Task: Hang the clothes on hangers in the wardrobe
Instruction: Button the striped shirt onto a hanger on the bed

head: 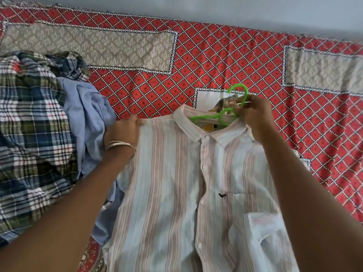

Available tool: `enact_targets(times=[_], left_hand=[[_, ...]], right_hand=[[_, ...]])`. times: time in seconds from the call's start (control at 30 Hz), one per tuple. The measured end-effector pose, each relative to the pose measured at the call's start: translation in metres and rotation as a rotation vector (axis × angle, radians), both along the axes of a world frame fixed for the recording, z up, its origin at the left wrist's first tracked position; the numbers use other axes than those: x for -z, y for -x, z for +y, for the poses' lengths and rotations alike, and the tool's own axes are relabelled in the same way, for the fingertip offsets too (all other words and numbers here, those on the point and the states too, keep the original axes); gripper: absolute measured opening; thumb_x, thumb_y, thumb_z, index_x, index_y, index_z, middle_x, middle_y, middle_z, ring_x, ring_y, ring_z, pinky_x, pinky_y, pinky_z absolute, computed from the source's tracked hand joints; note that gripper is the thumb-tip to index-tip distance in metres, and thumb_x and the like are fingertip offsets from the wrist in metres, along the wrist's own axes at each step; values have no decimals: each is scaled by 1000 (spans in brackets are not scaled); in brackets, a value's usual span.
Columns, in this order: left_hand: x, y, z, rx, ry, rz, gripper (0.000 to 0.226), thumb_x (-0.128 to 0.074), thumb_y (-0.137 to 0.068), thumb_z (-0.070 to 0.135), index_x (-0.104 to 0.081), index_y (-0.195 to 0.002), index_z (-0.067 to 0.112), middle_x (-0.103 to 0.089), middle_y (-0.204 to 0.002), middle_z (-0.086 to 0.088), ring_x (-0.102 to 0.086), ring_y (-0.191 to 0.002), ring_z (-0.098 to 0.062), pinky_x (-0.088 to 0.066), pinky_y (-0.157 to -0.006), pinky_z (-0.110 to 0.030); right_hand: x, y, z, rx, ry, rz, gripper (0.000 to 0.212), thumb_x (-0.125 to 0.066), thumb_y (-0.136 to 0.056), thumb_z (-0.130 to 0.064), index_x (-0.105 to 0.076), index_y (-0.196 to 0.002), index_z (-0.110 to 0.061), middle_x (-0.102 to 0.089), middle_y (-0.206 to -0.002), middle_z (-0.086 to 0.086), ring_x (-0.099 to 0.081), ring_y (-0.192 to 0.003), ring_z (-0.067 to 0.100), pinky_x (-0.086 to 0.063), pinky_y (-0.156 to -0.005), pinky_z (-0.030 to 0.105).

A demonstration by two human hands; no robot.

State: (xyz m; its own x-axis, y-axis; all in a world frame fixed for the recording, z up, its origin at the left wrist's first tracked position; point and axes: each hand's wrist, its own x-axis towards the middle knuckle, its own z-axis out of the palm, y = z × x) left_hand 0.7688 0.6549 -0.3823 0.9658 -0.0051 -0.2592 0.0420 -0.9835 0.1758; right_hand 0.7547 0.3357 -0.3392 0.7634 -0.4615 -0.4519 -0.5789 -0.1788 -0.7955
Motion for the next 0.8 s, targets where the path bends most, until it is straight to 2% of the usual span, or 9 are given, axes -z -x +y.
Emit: enact_targets(times=[0.13, 0.2, 0.27, 0.33, 0.43, 0.53, 0.63, 0.73, 0.8], left_hand=[[-10, -3, -27, 123, 237, -41, 88, -16, -80, 81, -64, -118, 18, -66, -109, -13, -55, -107, -35, -39, -92, -45], [-20, -8, -49, 238, 251, 83, 84, -25, -73, 84, -61, -123, 28, -68, -105, -5, -56, -108, -26, -33, -95, -44], [-33, -11, -68, 233, 339, 166, 67, -44, -69, 74, -66, -114, 29, -70, -93, -2, -62, -96, -24, -41, -87, -39], [-51, -1, -82, 116, 590, 150, 44, -71, -68, 57, -69, -94, 22, -67, -79, -1, -61, -77, -23, -49, -70, -35], [-74, 15, -90, 75, 735, 68, 25, -83, -70, 25, -62, -82, 18, -55, -66, 13, -48, -59, -3, -36, -53, -11], [-115, 43, -94, 187, 727, 6, 35, -84, -67, 23, -62, -93, 14, -55, -74, 10, -47, -63, -1, -33, -52, -3], [-155, 59, -93, 264, 683, -80, 46, -89, -59, 20, -61, -96, 14, -55, -78, 14, -48, -66, -2, -33, -54, 0], [-204, 74, -96, 306, 741, -138, 47, -90, -55, 11, -58, -88, 18, -53, -75, 22, -48, -67, 6, -35, -59, 0], [-257, 97, -98, 292, 775, -145, 58, -91, -56, 17, -57, -102, 21, -58, -85, 19, -53, -71, 2, -38, -62, -1]], right_hand=[[-17, 13, 6, -194, -120, -128, 29, -49, -93, 11, -54, -89, -17, -69, -84, 9, -69, -74, 19, -55, -60, 32], [-31, 22, 8, -263, -208, -195, 26, -47, -94, 12, -52, -89, -13, -69, -84, 9, -70, -75, 18, -55, -58, 28], [-43, 34, 2, -284, -228, -258, 26, -49, -93, 13, -52, -87, -12, -69, -79, 7, -70, -77, 19, -55, -62, 29], [-53, 51, -6, -273, -145, -271, 33, -49, -89, 17, -54, -86, -15, -67, -75, 4, -68, -79, 24, -54, -67, 38], [-72, 62, -12, -302, 53, -265, 50, -43, -71, 21, -58, -82, -26, -65, -78, 1, -69, -83, 23, -54, -77, 50], [-120, 82, -14, -356, 164, -299, 44, -46, -65, 19, -60, -83, -18, -69, -83, 10, -69, -79, 4, -56, -72, 26], [-156, 102, -12, -316, 162, -365, 32, -53, -68, 10, -59, -83, -17, -69, -80, 5, -70, -81, 14, -57, -73, 31], [-202, 118, -13, -355, 296, -350, 37, -54, -70, 18, -64, -87, -13, -65, -72, -12, -63, -66, -2, -51, -66, 23], [-255, 139, -10, -340, 256, -386, 48, -47, -67, 24, -61, -81, -20, -65, -70, -14, -65, -67, -7, -51, -68, 17]])
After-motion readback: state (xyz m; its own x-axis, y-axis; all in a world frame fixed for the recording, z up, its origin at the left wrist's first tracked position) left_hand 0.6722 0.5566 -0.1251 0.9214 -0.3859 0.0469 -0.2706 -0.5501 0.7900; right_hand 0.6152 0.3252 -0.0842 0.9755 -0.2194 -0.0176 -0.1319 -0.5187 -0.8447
